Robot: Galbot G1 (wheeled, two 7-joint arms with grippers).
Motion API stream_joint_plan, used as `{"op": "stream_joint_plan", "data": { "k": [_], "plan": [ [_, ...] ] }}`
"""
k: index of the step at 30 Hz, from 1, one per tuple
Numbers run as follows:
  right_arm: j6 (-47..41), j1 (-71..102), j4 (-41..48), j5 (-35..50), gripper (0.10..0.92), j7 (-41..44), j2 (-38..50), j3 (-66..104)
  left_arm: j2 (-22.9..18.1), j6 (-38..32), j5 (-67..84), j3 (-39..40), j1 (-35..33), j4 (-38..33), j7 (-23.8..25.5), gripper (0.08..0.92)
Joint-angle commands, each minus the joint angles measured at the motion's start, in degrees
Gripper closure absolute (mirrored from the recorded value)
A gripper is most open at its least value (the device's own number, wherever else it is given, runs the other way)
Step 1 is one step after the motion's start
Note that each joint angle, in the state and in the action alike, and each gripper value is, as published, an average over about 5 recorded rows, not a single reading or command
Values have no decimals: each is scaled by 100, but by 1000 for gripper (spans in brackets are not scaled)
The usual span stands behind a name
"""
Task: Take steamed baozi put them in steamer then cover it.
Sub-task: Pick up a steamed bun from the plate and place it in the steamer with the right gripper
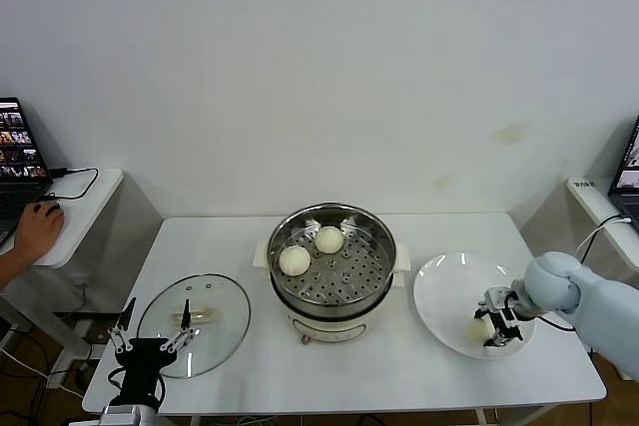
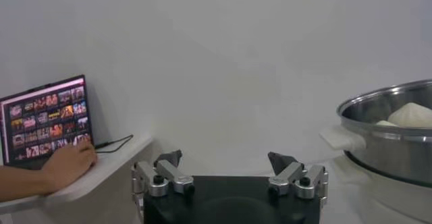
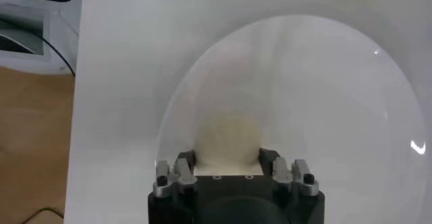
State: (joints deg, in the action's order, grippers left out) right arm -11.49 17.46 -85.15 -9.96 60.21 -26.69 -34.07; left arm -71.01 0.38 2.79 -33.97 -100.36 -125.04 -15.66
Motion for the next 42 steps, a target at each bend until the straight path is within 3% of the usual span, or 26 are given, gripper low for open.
{"op": "stream_joint_plan", "data": {
  "k": [1,11,17,24,35,42],
  "plan": [
    [-10,-888,-46,303,457,66,153,-302,10,0,6,13,20,-12,3,177],
    [-45,-3390,-34,1334,442,230,7,-1202,76,16,47,20,68,-38,5,177],
    [-50,-4972,-83,1877,440,169,-745,-2240,71,14,45,24,74,-70,5,177],
    [75,-5502,-622,2290,440,39,-1766,-2919,12,-2,19,22,49,-83,2,177],
    [1192,-4977,-352,1996,431,-45,-2863,-3579,-68,-7,-23,-45,52,-122,-11,177],
    [2134,-4749,99,1384,431,-116,-3507,-3966,-117,-24,-21,-71,34,-104,-23,177]
  ]
}}
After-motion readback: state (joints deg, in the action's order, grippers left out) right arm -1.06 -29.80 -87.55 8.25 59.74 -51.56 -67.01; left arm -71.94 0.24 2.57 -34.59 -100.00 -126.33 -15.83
